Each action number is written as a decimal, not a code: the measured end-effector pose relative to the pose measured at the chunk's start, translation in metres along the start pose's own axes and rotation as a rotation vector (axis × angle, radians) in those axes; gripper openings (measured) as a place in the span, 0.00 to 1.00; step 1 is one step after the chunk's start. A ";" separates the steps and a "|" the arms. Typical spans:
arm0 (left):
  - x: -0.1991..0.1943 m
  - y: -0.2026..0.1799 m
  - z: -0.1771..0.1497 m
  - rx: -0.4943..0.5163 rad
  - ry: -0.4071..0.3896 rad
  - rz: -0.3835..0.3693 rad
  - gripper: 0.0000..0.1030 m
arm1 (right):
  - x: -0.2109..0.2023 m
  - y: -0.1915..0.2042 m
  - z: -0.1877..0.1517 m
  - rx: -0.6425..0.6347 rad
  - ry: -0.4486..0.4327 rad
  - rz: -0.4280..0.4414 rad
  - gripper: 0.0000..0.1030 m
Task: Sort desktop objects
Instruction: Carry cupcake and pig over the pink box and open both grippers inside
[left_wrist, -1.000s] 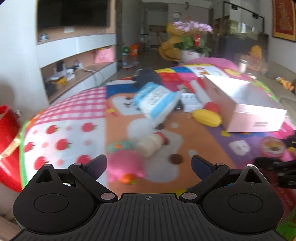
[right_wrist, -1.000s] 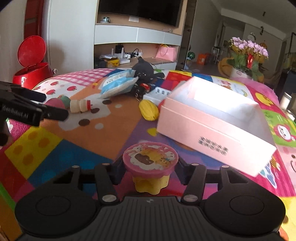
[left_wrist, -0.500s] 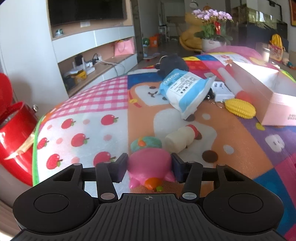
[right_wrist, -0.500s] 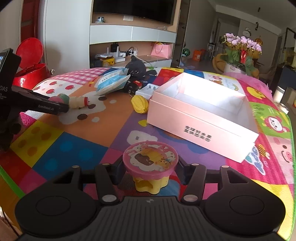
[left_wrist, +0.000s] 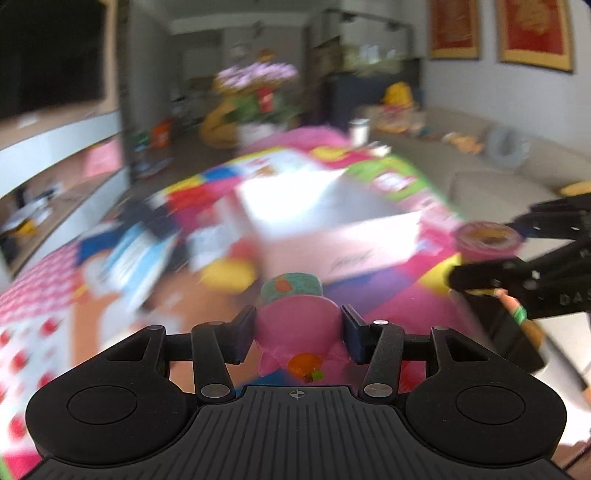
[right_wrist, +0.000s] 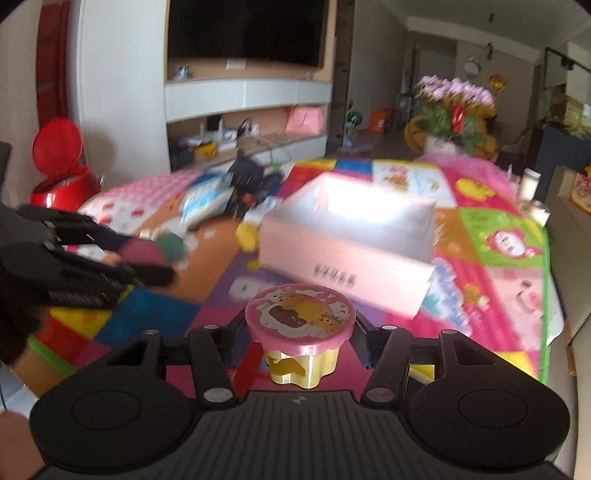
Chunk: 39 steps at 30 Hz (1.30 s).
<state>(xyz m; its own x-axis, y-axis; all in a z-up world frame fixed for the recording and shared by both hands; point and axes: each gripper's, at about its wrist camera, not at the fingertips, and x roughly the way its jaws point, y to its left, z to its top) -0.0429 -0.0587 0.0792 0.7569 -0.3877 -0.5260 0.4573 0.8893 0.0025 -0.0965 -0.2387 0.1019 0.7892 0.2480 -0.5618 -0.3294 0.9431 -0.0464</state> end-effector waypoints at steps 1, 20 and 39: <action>0.006 -0.004 0.011 0.013 -0.020 -0.021 0.52 | -0.005 -0.006 0.009 0.009 -0.031 -0.017 0.53; 0.095 0.123 0.066 -0.096 -0.035 0.252 0.97 | 0.096 -0.081 0.155 0.164 -0.134 -0.051 0.97; 0.241 0.223 0.106 -0.146 0.258 0.415 0.69 | 0.127 -0.071 0.138 0.182 -0.044 -0.017 0.97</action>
<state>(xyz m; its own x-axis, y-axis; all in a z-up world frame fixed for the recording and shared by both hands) 0.2909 0.0207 0.0431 0.7126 0.0614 -0.6988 0.0584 0.9875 0.1463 0.0980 -0.2436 0.1476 0.8170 0.2371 -0.5257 -0.2196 0.9708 0.0966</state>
